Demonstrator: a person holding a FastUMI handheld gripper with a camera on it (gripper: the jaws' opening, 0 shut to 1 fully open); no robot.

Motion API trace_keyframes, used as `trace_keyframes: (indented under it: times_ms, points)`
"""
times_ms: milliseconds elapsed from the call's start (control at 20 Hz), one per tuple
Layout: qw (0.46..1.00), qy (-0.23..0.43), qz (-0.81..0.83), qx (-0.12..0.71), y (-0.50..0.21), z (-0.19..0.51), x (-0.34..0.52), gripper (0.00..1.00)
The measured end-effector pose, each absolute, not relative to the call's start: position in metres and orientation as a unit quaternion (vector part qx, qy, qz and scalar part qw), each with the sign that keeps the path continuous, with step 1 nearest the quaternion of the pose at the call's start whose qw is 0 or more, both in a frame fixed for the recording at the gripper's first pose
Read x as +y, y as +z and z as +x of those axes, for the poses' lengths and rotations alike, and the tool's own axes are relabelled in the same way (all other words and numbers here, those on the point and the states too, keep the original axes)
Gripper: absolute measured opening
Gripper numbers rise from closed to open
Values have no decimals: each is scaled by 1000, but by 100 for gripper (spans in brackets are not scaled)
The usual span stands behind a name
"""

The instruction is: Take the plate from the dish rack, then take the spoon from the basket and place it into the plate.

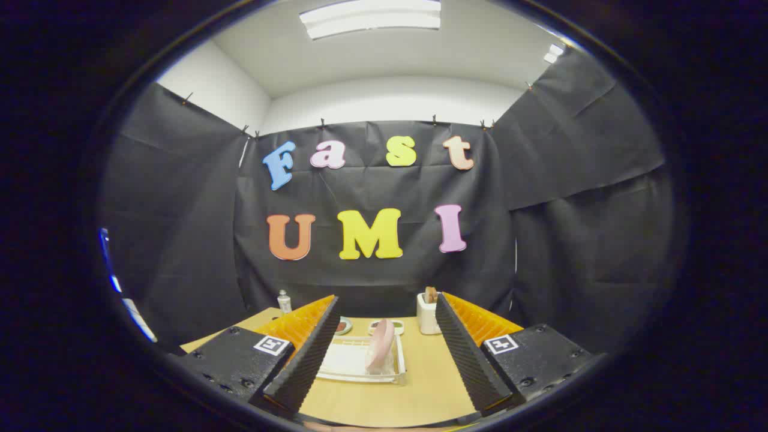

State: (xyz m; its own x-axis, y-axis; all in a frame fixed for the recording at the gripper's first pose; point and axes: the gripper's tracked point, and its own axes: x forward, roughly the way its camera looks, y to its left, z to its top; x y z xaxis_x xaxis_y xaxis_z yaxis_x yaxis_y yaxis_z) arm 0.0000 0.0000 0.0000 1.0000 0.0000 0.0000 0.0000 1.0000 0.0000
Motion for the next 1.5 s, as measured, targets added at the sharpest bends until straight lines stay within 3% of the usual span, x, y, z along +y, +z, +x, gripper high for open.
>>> trace_keyframes:
  times_ms: [250, 900, 1500]
  points:
    - [1000, -10, -18, -20, 9, -7, -3, 100]
    - [999, 10, -18, 33, -9, 21, 6, 100]
    - [970, -57, -109, 211, -58, 205, -11, 95]
